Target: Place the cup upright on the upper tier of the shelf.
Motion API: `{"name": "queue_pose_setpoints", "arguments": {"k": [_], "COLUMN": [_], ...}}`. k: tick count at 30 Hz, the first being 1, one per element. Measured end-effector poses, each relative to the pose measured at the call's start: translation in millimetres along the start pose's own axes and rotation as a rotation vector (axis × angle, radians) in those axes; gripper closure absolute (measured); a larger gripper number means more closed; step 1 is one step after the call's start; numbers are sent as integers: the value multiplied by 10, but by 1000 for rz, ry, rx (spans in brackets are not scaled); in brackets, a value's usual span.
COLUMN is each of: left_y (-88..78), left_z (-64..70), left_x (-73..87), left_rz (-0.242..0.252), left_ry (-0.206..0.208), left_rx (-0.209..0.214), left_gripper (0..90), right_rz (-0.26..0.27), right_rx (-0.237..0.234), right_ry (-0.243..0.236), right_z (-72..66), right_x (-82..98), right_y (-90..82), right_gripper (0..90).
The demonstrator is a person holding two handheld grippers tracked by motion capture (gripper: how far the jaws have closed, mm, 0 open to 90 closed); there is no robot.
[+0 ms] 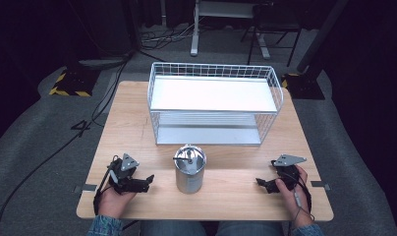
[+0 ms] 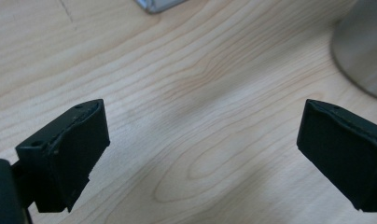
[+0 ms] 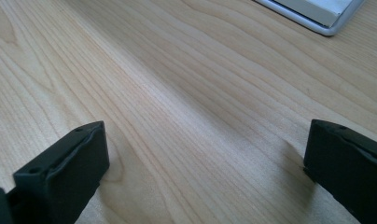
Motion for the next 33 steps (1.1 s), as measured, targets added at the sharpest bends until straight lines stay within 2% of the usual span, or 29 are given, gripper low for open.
{"name": "queue_pose_setpoints", "arguments": {"k": [3,7,10,14,18,24,26,29,33], "left_y": [-89,-236,-335,-410,-453,-476,-478,-483,-501], "left_z": [43,113,140,170,230,382,442,524,578], "left_x": [-66,-145,-149,-125,-151,-295,-350,-433,-515], "left_rz": [44,149,200,228,253,297,307,334,369], "left_ry": [1,-5,-18,-30,-22,45,67,56,51], "left_rx": [16,59,71,89,104,140,156,215,255], "left_gripper": [34,34,34,34,34,34,34,34,34], "right_rz": [0,-1,-1,0,0,0,0,0,0], "right_rx": [0,1,1,0,3,3,3,3,3], "right_ry": [0,0,0,0,-3,-3,-3,-3,-3], "right_z": [0,1,0,-1,0,0,0,0,0], "right_x": [0,0,1,0,0,0,0,0,0], "right_y": [0,0,-1,0,-1,0,-1,-1,-1], "right_gripper": [3,3,3,3,4,4,4,4,4]}}
Point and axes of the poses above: each handheld gripper's, and its own axes: y roughly forward along the jaws, x roughly out of its underside, z roughly to its right, the point moved 7 cm from there along y, roughly forward along the jaws, and after that the axes turned 5 degrees about y, right-handed, at the moved point
